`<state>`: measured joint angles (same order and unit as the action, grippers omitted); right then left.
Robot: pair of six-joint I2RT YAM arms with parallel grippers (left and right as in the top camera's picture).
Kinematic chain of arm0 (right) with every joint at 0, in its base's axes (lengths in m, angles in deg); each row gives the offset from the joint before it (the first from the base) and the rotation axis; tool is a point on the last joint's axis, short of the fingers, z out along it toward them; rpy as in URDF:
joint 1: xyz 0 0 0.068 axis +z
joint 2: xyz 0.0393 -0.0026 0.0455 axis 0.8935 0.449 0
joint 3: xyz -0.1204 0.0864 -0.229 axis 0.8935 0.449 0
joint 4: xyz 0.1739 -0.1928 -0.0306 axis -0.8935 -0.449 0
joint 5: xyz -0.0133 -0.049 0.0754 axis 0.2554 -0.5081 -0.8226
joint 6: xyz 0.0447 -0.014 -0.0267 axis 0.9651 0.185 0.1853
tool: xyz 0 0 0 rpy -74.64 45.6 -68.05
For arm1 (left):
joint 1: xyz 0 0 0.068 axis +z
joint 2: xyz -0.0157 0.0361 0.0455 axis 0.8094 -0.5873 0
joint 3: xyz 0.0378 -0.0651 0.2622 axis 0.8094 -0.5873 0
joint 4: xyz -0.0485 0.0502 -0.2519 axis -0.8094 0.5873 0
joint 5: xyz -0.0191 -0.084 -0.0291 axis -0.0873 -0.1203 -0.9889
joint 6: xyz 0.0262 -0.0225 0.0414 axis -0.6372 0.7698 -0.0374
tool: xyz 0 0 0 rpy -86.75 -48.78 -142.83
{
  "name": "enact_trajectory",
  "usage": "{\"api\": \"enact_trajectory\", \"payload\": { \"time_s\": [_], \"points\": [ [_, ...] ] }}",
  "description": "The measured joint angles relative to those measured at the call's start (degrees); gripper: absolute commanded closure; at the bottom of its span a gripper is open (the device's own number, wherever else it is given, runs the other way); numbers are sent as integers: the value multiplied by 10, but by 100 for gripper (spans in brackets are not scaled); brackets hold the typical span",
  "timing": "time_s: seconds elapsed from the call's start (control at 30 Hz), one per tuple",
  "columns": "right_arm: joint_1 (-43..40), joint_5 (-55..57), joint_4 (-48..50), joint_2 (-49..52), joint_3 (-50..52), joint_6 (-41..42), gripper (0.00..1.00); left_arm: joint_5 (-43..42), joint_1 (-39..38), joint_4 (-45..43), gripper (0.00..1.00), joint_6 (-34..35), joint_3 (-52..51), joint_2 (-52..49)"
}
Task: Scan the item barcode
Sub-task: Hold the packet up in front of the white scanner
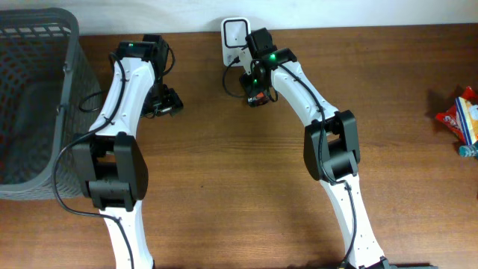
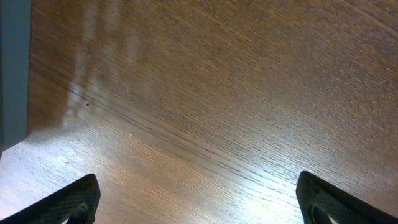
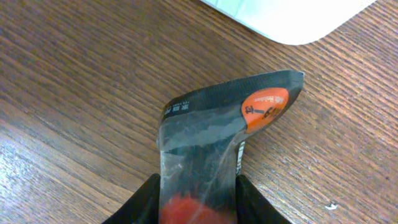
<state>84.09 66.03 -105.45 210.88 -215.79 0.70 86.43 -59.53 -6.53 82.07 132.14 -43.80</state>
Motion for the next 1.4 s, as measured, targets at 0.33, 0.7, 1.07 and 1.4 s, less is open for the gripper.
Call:
{"api": "enact_trajectory", "payload": {
  "time_s": [0.33, 0.7, 1.07, 1.4],
  "points": [
    [-1, 0, -7, -14, -2, 50, 78, 0, 0, 0, 1, 0, 0, 0],
    [-1, 0, 32, -75, -2, 97, 96, 0, 0, 0, 1, 0, 0, 0],
    [0, 59, 215, -90, -1, 106, 96, 0, 0, 0, 1, 0, 0, 0],
    [18, 110, 381, -81, 0, -88, 96, 0, 0, 0, 1, 0, 0, 0]
  ]
}}
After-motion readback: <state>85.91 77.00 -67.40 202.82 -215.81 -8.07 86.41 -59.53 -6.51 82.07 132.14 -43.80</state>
